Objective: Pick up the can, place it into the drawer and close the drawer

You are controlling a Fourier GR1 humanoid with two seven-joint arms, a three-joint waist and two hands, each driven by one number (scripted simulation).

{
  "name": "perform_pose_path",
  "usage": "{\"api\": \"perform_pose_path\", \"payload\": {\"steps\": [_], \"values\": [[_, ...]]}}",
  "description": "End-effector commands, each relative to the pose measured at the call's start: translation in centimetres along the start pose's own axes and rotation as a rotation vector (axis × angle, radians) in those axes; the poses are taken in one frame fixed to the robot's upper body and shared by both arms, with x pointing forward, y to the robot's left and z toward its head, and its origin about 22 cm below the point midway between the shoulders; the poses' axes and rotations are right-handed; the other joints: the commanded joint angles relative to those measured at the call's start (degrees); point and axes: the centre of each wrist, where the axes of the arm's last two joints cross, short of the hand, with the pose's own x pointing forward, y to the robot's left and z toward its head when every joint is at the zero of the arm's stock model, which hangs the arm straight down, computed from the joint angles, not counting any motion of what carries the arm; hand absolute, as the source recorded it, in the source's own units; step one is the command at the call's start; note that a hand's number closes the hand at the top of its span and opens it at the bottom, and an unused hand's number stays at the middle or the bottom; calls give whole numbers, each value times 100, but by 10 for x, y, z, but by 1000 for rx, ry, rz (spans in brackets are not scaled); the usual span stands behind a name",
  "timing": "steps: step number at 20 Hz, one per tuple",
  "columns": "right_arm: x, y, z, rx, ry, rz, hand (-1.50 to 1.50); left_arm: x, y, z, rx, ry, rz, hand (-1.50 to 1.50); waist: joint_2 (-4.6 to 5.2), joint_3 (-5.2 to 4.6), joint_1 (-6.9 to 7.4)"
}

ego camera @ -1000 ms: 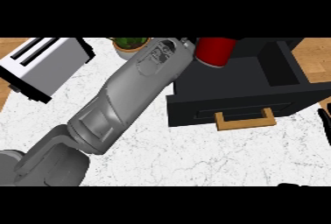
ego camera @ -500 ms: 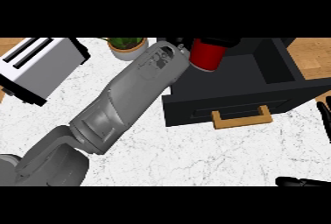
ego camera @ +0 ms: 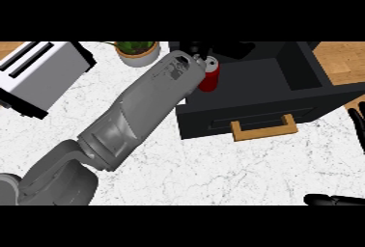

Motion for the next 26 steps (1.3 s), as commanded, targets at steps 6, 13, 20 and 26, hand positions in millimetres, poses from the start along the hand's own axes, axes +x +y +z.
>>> {"api": "perform_pose_path", "payload": {"steps": [6, 13, 20, 26], "values": [[9, -3, 7, -7, -17, 11, -150, -20, 0, 5, 43, 10, 20, -150, -35, -6, 34], [21, -1, -1, 50, -135, 269, -150, -9, -1, 4, 76, 42, 89, -150, 2, -3, -26], [32, 9, 0, 98, -225, 411, -150, 1, -4, 7, 70, 21, 166, -150, -59, -9, 164], [30, 21, -18, 132, -241, 664, -150, 12, -4, 4, 93, -8, 181, -150, -58, -13, 355]]}}
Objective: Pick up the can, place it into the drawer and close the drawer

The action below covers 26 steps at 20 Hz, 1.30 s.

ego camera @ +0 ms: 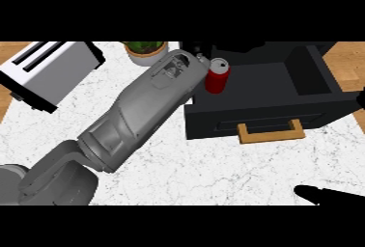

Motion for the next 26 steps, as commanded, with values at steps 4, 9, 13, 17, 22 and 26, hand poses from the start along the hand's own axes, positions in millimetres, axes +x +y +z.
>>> {"api": "perform_pose_path", "payload": {"steps": [4, 9, 13, 17, 22, 26], "values": [[1, 22, -13, 75, -24, 285, -150, 14, -4, -1, 20, -21, 8, -150, -61, -4, 262], [-24, 57, -37, 141, 3, 431, -150, 13, -7, 6, -34, 3, 27, -150, -94, -7, 498], [-44, 85, -30, 186, 39, 533, -150, 9, 3, -2, 0, 4, 25, -150, -106, -6, 514], [-64, 101, -39, 131, 84, 549, -150, 18, 25, -7, -3, 22, 25, -150, -174, -6, 671], [-92, 131, -42, 99, 108, 539, -150, 25, 51, -17, 20, -7, 7, -150, -152, -3, 645], [-121, 146, -43, 117, 139, 573, -150, 9, 62, -7, 3, 28, 5, -150, -147, -2, 727]]}}
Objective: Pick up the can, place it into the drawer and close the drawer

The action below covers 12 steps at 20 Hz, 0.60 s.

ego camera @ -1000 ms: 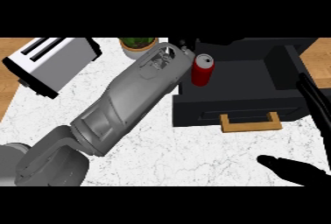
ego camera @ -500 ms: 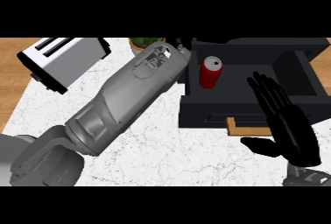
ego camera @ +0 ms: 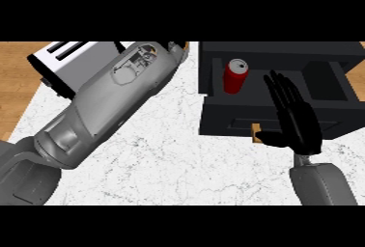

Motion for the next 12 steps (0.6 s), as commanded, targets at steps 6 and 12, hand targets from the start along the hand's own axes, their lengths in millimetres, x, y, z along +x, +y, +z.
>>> {"api": "perform_pose_path", "payload": {"steps": [6, 12], "values": [[-30, 38, -25, 35, 69, 77, -150, -1, 57, -4, -13, 9, -9, -150, 70, 55, 135], [-23, 61, -49, -5, 52, 147, -150, -5, 60, 7, -17, 31, -17, -150, 111, 60, 179]]}}
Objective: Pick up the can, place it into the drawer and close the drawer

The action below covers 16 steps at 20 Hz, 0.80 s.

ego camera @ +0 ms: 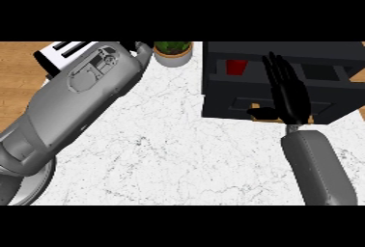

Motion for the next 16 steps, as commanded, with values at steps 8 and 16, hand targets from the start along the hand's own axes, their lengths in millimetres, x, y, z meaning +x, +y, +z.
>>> {"api": "perform_pose_path", "payload": {"steps": [8, 16], "values": [[20, 27, -44, -42, 36, 2, -150, -11, 39, 9, 10, 28, -19, -150, 174, 119, 10], [18, 18, -77, -94, 62, 17, -150, -24, 58, 32, -11, 36, -19, -150, 196, 121, 140]]}}
